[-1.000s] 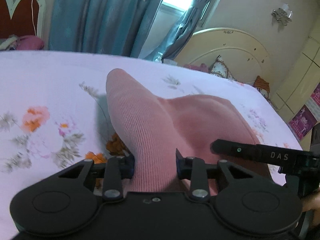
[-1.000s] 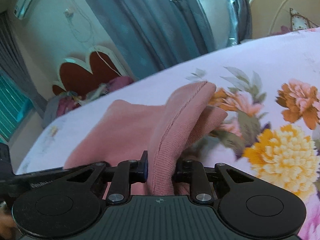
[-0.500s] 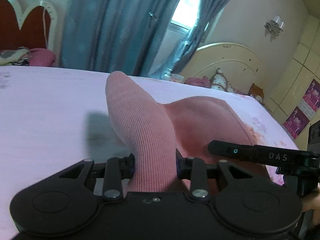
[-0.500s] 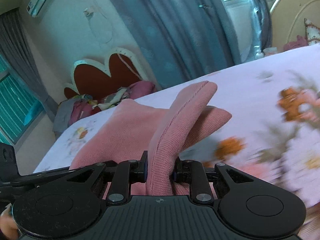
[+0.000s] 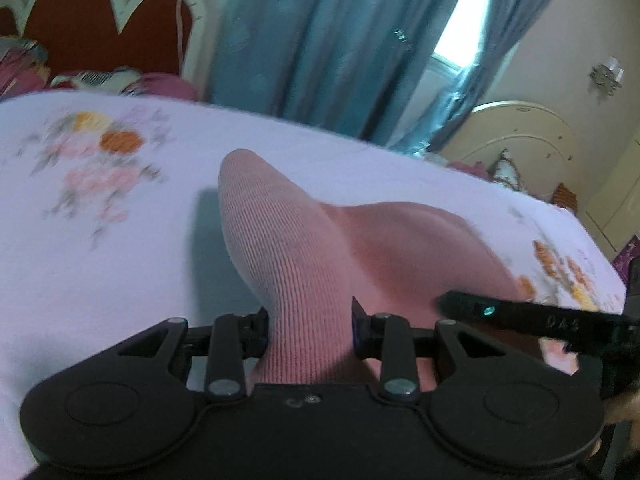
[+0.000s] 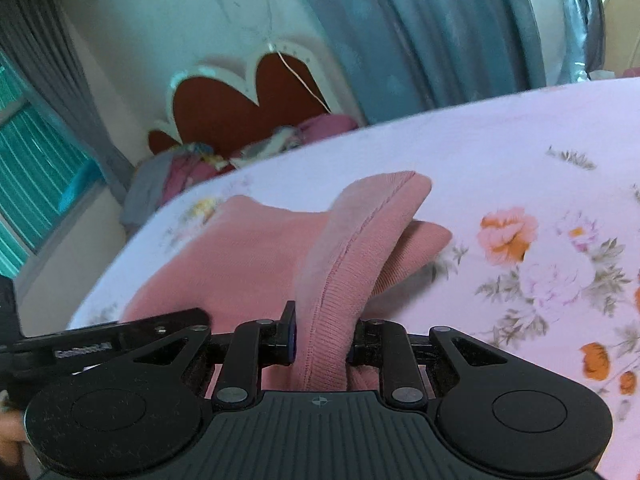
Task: Fold small clothes
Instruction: 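Grasp the bundle edge with both tools and lift it over, then lower the folded edge onto the bundle and open both tools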
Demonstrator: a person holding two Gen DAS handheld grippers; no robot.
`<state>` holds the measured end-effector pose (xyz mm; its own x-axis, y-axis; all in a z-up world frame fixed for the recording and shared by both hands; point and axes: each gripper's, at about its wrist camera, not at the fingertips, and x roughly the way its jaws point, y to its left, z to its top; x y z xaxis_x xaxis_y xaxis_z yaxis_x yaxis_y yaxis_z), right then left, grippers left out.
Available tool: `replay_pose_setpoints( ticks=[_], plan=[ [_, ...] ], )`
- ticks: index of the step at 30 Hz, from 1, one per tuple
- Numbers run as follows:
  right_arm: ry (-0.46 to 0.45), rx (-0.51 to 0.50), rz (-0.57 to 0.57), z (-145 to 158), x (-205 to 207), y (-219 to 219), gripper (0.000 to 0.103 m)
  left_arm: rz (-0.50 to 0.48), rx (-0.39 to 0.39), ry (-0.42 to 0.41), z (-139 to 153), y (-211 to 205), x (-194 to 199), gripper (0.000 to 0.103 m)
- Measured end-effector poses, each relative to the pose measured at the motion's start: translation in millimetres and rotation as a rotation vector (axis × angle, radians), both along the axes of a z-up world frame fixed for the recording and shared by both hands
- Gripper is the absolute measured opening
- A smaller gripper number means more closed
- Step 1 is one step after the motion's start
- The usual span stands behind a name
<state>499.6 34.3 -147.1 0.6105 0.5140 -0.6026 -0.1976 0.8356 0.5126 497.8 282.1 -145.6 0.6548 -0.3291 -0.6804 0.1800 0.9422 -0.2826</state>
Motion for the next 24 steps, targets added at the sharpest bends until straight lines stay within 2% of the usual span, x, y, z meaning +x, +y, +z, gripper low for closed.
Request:
replay_pose_setpoints(
  ticks=[2,3,5,8,9,11,13,15,17,20,22,24],
  plan=[
    [0.032,-0.021,-0.022,-13,8,-3,0.021,0.011,0.002,0.031,-17,10,-1,0.041],
    [0.049,-0.02,-0.025,-19,9,-6,0.022,0.011,-0.001,0.032,-23,14,-2,0.049],
    [0.059,-0.041,-0.031,-24,6,-9,0.024,0.007,0.017,0.014,-27,13,-3,0.058],
    [0.065,-0.075,-0.081,-27,5,-17,0.038,0.006,0.051,0.001,-25,11,0,0.066],
    [0.067,-0.083,-0.092,-26,6,-19,0.04,0.009,0.053,-0.001,-23,13,-2,0.066],
    [0.052,-0.104,-0.109,-17,2,-21,0.04,0.024,0.085,-0.056,-14,18,-12,0.062],
    [-0.003,-0.142,-0.129,-4,0,-21,0.039,0.037,0.107,-0.145,2,19,-21,0.06],
    [-0.063,-0.187,-0.135,5,-3,-16,0.039,0.024,0.111,-0.186,12,15,-20,0.058],
    [-0.091,-0.214,-0.113,10,1,-5,0.039,-0.003,0.116,-0.178,12,7,-10,0.057],
    [-0.101,-0.248,-0.061,5,8,18,0.039,-0.006,0.141,-0.123,-4,-5,7,0.056],
    [-0.082,-0.302,-0.037,-8,14,31,0.039,0.01,0.158,-0.108,-12,-9,12,0.057],
    [-0.041,-0.339,-0.057,-25,25,33,0.038,0.02,0.166,-0.112,-17,-9,13,0.061]
  ],
)
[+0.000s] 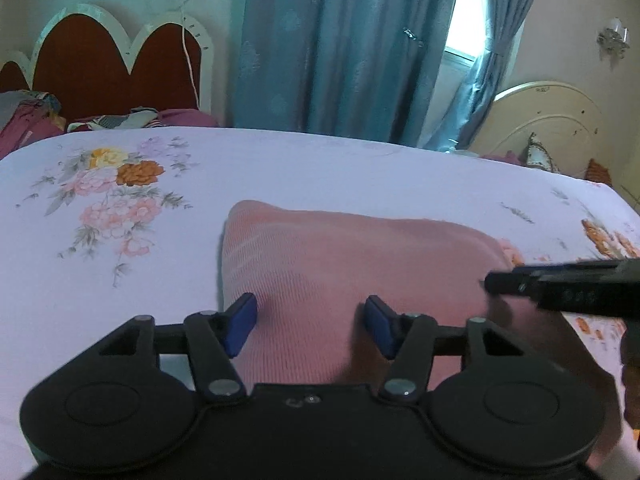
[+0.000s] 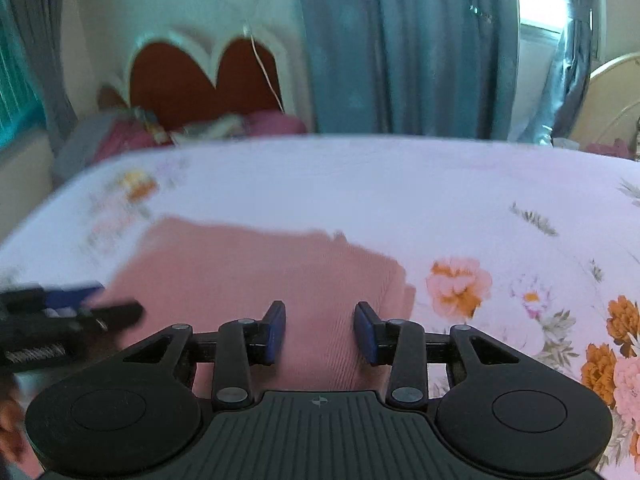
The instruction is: Fold small clothes
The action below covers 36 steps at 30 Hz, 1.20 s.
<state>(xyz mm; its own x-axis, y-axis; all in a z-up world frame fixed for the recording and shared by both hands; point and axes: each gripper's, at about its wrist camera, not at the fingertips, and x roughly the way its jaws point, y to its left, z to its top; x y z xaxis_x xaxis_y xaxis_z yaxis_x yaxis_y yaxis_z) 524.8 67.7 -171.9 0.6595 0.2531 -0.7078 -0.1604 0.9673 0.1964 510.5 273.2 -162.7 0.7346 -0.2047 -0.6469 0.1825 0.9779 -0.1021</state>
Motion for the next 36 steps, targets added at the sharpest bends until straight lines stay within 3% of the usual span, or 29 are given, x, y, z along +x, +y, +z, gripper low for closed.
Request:
replay_pose_setpoints(
  ticks=[3,7,11,15,20,23,26,30,31,36],
  plan=[
    [0.036,0.054,-0.074,-15,12,-15,0.038,0.001,0.005,-0.001,-2,0,-3,0.062],
    [0.03,0.047,-0.09,-4,7,-20,0.038,-0.004,-0.022,0.007,11,5,-15,0.062],
    [-0.014,0.074,-0.057,21,-22,-22,0.038,-0.009,-0.008,0.008,18,12,-32,0.062],
    [-0.047,0.026,0.017,32,-63,-13,0.038,-0.003,0.008,0.033,15,13,-50,0.062],
    [-0.018,-0.092,0.01,9,-97,-16,0.037,-0.006,0.038,0.038,10,6,-63,0.063],
    [0.005,-0.079,-0.022,-5,-106,-28,0.037,-0.006,0.045,0.041,11,3,-65,0.064],
    [0.032,0.006,-0.105,-4,-111,-43,0.037,-0.008,0.052,0.046,13,1,-68,0.071],
    [0.051,0.017,-0.167,-14,-121,-54,0.037,-0.031,0.056,0.053,10,-1,-71,0.084],
    [0.093,-0.013,-0.192,-18,-119,-55,0.033,-0.031,0.057,0.058,10,-1,-72,0.085],
    [0.069,-0.077,-0.146,-13,-123,-50,0.032,-0.026,0.047,0.07,9,-2,-79,0.095]
  ],
)
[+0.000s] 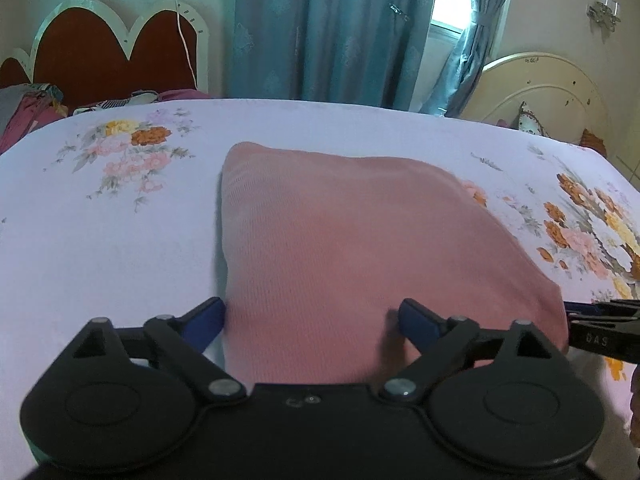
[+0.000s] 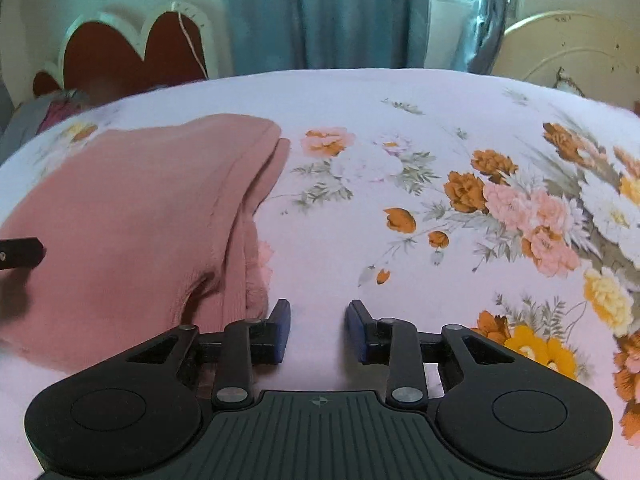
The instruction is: Fold small clothes
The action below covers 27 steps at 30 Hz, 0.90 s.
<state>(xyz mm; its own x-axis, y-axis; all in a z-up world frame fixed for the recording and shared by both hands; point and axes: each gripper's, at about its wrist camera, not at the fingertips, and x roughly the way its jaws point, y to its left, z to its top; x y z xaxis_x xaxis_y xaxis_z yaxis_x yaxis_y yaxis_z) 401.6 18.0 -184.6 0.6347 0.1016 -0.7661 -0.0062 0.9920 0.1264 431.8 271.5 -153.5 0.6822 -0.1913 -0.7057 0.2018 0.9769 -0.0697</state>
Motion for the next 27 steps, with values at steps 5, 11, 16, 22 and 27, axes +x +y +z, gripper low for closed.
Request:
replay_pose_setpoints(
  ticks=[5,11,16,22,27],
  plan=[
    [-0.131,0.08,-0.054,31,-15,-12,0.032,0.031,0.011,-0.013,4,0,-14,0.098],
    [-0.114,0.004,0.109,25,-24,24,0.032,0.055,0.033,0.002,-1,-8,-25,0.1],
    [-0.025,0.066,0.038,5,-21,8,0.032,0.145,0.106,0.072,-2,-17,-30,0.103],
    [-0.136,0.133,0.064,46,-71,-4,0.032,0.173,0.148,0.012,26,-31,-69,0.103],
    [-0.2,0.136,0.129,74,-124,-5,0.033,0.193,0.162,-0.006,66,-49,-122,0.103]
  ],
)
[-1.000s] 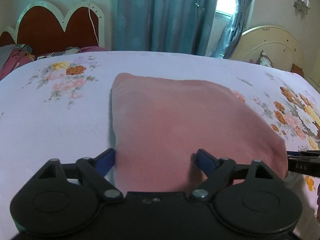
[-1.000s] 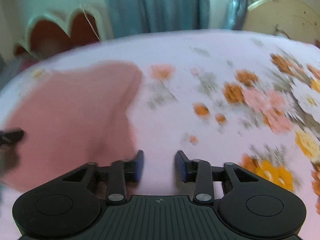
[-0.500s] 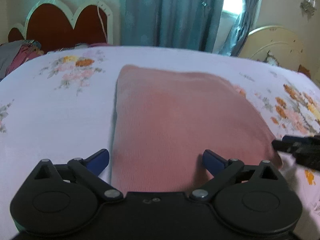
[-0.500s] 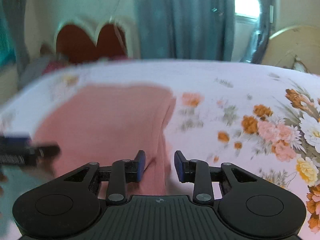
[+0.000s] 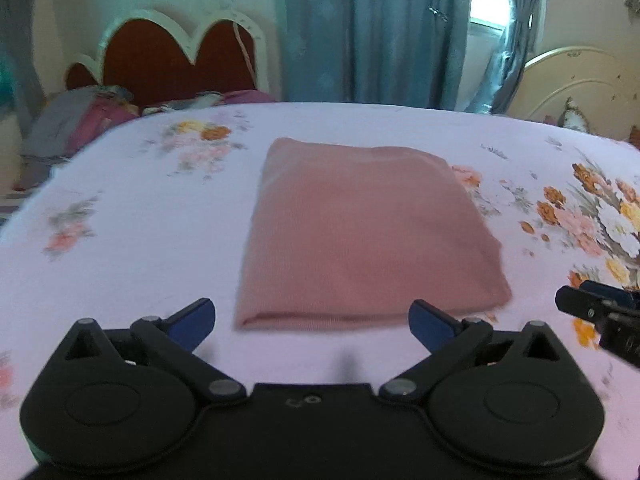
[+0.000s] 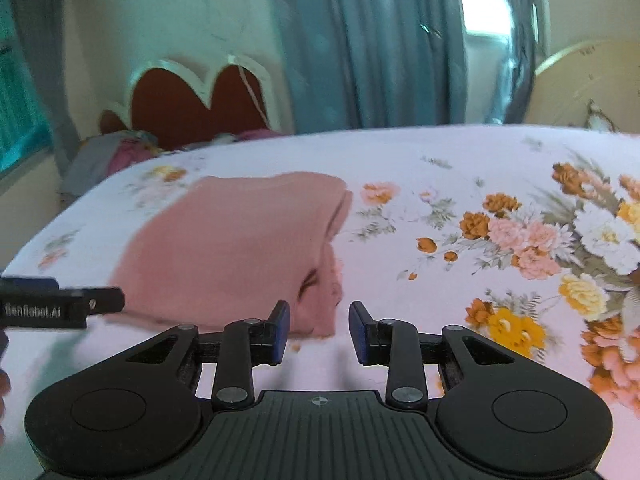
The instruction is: Fold small clothes
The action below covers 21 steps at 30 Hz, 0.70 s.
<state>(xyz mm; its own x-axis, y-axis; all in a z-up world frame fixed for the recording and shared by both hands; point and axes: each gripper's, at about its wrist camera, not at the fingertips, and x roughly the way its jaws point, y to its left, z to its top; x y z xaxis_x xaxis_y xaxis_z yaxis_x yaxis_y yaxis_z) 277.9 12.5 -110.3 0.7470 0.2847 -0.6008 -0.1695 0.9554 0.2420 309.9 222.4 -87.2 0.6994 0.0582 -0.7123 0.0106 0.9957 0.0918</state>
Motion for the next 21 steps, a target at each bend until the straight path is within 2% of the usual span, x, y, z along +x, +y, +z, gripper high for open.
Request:
replay_pose_setpoints(
  ticks=[3,8,12,14,15,16,19,21],
  plan=[
    [-0.03,-0.006,0.032,12,-33,-2,0.033,0.034,0.032,-0.071,23,-13,-44,0.103],
    [-0.082,-0.009,0.081,39,-84,-6,0.033,0.053,-0.014,-0.091,53,-19,-95,0.103],
    [-0.134,-0.008,0.116,72,-124,-8,0.033,0.076,0.047,-0.149,67,-24,-129,0.103],
    [-0.152,0.006,0.108,87,-142,-11,0.061,0.084,0.076,-0.138,72,-27,-143,0.103],
    [-0.174,0.015,0.094,94,-152,-13,0.092,0.082,0.077,-0.136,75,-28,-151,0.103],
    [-0.205,0.018,0.087,100,-161,-15,0.096,0.078,0.071,-0.133,77,-28,-157,0.103],
    [-0.263,-0.005,0.055,116,-185,-17,0.096,0.081,0.049,-0.126,83,-29,-175,0.103],
    [-0.267,-0.001,0.039,120,-193,-20,0.096,0.085,0.047,-0.122,86,-31,-186,0.103]
  ],
)
